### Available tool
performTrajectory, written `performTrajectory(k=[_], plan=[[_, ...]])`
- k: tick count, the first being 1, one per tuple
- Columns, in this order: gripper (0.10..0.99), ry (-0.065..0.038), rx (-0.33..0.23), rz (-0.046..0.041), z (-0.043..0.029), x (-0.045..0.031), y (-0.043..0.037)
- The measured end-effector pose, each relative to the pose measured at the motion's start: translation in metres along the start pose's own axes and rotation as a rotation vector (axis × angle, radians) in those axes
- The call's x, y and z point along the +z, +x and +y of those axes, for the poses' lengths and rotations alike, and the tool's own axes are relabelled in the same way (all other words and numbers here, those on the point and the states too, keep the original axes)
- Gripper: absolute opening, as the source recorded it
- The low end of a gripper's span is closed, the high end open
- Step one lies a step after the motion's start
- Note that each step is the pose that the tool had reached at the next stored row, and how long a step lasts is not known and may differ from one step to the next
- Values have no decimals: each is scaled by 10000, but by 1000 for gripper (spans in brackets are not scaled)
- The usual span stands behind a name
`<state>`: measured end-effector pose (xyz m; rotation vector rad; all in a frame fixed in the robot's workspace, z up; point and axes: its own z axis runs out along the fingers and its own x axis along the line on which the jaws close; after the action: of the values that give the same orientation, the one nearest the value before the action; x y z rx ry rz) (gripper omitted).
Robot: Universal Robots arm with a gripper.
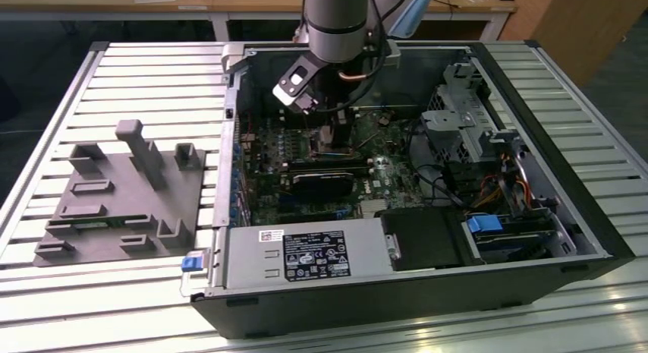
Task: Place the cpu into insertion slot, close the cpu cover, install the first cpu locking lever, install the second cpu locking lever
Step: 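Place the cpu into insertion slot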
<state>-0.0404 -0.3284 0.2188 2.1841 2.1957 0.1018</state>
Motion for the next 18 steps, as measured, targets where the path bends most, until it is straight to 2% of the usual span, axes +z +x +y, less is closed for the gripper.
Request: performTrajectory(k=[18], plan=[[541,2,46,-4,-32,185,21]])
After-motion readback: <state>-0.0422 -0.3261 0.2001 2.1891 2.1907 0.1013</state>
